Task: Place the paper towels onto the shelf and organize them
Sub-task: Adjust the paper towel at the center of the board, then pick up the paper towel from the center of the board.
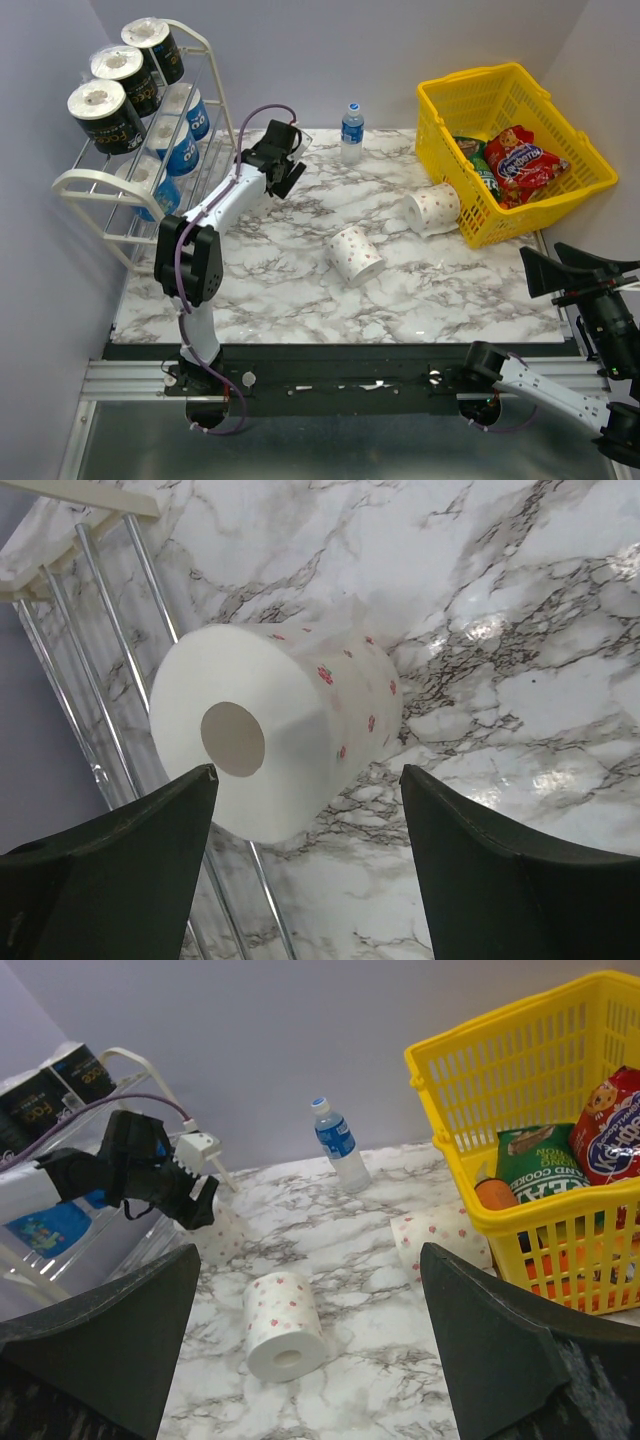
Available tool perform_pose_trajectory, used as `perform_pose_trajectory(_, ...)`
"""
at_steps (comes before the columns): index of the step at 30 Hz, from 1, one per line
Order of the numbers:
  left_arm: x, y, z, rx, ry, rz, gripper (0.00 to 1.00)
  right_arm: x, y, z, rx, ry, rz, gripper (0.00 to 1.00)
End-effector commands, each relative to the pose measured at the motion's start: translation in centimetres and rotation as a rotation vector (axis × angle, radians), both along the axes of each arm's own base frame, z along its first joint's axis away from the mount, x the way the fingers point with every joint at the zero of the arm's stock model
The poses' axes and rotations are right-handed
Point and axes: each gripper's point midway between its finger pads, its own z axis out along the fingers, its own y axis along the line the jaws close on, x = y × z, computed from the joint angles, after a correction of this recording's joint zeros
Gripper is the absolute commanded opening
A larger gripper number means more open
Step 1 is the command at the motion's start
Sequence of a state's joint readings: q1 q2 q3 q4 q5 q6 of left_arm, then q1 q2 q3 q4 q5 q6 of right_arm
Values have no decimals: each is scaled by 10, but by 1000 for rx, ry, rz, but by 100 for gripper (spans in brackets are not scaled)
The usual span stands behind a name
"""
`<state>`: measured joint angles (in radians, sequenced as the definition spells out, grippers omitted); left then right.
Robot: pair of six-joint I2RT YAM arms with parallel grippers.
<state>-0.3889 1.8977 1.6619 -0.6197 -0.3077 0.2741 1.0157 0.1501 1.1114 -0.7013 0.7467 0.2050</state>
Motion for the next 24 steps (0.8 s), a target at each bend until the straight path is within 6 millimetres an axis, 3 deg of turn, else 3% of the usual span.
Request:
perform_pose_trajectory(1,16,7,-8,62,-49,-1,84,-1,0,-2,-15,6,8,100)
perform_pose_trajectory(13,30,21,-43,153,-31,31,74,3,2,2,-39,-4,-7,100)
perform_pose_trajectory(19,33,25,-43,183,-51,43,65,7,5,-1,-50,4,-19,100)
perform_pose_trajectory(24,27,32,-47,205,-30,76,69,11,11,-3,-64,6,-19,100)
